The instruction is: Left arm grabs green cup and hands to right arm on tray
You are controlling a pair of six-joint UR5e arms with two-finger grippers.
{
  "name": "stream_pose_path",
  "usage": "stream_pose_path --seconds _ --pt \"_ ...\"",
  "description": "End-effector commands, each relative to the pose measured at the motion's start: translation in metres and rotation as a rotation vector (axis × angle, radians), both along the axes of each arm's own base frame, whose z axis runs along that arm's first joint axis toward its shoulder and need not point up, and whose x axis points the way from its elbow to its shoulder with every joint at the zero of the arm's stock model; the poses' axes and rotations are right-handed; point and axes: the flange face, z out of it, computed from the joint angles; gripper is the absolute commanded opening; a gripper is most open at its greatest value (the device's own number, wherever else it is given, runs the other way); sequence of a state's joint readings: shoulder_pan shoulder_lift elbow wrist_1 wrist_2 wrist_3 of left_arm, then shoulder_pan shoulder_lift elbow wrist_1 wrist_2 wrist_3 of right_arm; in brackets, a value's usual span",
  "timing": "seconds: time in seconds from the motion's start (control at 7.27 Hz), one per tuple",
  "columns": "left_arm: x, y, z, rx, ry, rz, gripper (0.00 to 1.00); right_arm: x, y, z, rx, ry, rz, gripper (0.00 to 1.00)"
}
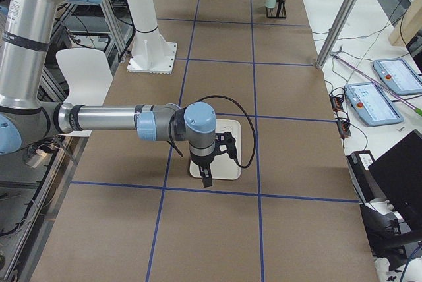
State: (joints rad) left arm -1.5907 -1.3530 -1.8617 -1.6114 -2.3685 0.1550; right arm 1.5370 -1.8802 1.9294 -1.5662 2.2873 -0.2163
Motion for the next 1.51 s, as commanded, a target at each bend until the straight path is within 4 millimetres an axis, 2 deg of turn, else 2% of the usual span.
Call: stream_pose_path --seconds 0.0,0.41,0.69,0.83,0.96,1.1,1.38 --pt "0.0 0.001 -0.007 0.012 0.0 0.0 1.0 0.0 -0.001 -0.002 0.006 0.0 0.0 1.0" --pt "0.001 -0.001 -0.012 0.029 0.001 0.001 1.0 0.0 -0.005 -0.006 0.018 0.001 -0.001 1.0" --pt "0.0 -0.011 -0.028 0.181 -0.002 -0.005 1.0 -0.001 -0.027 -0.028 0.127 -0.003 0.001 1.0" --pt "0.001 -0.019 -0.036 0.285 -0.008 -0.003 1.0 -0.001 -0.033 -0.037 0.237 -0.007 0.001 1.0" --pt "0.0 -0.048 -0.057 0.426 -0.012 -0.005 1.0 -0.002 -0.04 -0.033 0.281 -0.014 0.003 1.0" --pt "0.009 -0.101 -0.074 0.488 0.001 0.009 1.0 -0.002 -0.044 -0.031 0.268 -0.015 0.015 1.0" --pt "0.047 -0.151 -0.073 0.471 0.028 0.048 1.0 -0.002 -0.055 -0.034 0.266 -0.019 0.035 1.0"
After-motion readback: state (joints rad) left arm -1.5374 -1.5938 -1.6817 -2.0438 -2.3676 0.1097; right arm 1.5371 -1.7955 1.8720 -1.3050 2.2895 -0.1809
